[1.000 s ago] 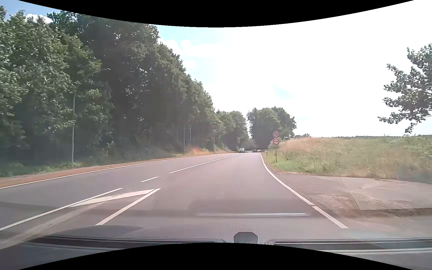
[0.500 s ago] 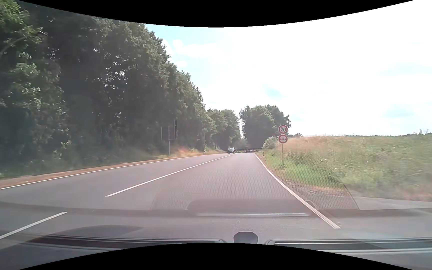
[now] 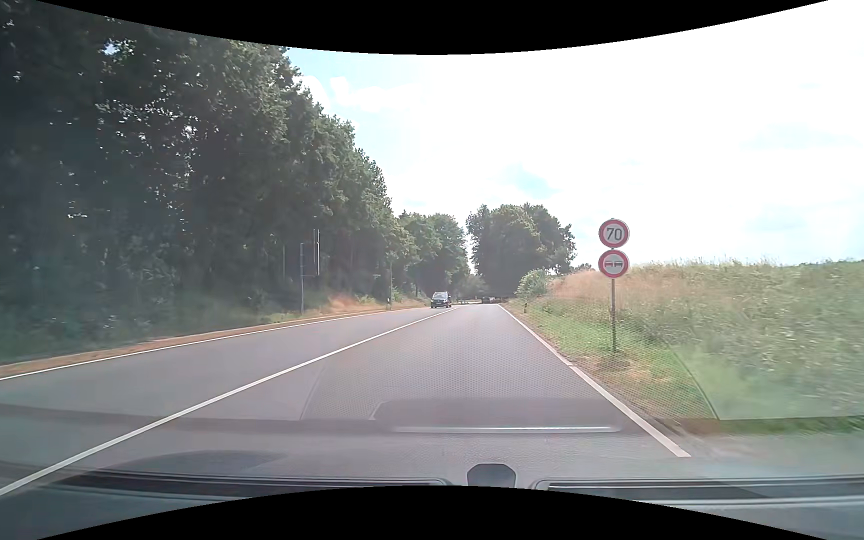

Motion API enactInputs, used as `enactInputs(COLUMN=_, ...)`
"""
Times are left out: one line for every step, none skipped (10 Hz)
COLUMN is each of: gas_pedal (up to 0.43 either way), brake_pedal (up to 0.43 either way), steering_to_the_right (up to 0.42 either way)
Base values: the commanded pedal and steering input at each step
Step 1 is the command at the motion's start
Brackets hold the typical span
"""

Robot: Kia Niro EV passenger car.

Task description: Follow the waypoints while adhering to traffic rules and regulations

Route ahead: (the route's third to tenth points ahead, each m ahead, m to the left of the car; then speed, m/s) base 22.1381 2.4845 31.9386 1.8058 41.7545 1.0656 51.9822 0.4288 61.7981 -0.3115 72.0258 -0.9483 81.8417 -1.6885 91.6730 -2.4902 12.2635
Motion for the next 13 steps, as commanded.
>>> enactInputs(gas_pedal=0.319, brake_pedal=0.000, steering_to_the_right=0.016)
enactInputs(gas_pedal=0.319, brake_pedal=0.000, steering_to_the_right=0.016)
enactInputs(gas_pedal=0.319, brake_pedal=0.000, steering_to_the_right=0.016)
enactInputs(gas_pedal=0.319, brake_pedal=0.000, steering_to_the_right=0.016)
enactInputs(gas_pedal=0.319, brake_pedal=0.000, steering_to_the_right=0.016)
enactInputs(gas_pedal=0.319, brake_pedal=0.000, steering_to_the_right=0.016)
enactInputs(gas_pedal=0.319, brake_pedal=0.000, steering_to_the_right=0.016)
enactInputs(gas_pedal=0.319, brake_pedal=0.000, steering_to_the_right=0.016)
enactInputs(gas_pedal=0.319, brake_pedal=0.000, steering_to_the_right=0.016)
enactInputs(gas_pedal=0.319, brake_pedal=0.000, steering_to_the_right=0.016)
enactInputs(gas_pedal=0.319, brake_pedal=0.000, steering_to_the_right=0.015)
enactInputs(gas_pedal=0.319, brake_pedal=0.000, steering_to_the_right=0.014)
enactInputs(gas_pedal=0.319, brake_pedal=0.000, steering_to_the_right=0.012)
